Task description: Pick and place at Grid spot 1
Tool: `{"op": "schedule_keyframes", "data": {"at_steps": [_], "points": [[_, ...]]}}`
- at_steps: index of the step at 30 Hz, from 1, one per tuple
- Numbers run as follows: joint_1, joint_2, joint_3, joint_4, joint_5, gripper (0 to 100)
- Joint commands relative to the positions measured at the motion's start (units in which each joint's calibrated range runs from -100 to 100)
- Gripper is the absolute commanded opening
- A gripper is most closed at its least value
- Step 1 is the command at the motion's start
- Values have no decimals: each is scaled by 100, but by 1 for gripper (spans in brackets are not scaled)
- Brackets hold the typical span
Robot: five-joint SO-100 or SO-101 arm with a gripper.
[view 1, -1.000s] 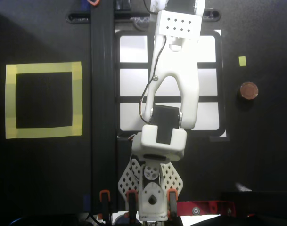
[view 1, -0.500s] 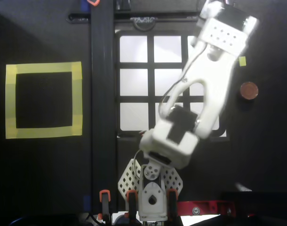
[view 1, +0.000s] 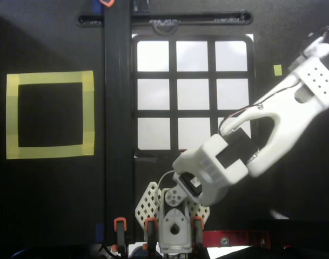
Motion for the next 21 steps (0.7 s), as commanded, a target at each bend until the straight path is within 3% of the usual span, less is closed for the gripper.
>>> {"op": "schedule_keyframes", "data": {"at_steps": [1, 4, 6, 7, 14, 21], "points": [[89, 94, -423, -32, 122, 0], [89, 120, -432, -32, 181, 3], [89, 120, -432, -40, 239, 28], [97, 120, -432, -40, 244, 35], [156, 266, -432, -115, 293, 36], [281, 1330, -423, -945, 366, 35]]}}
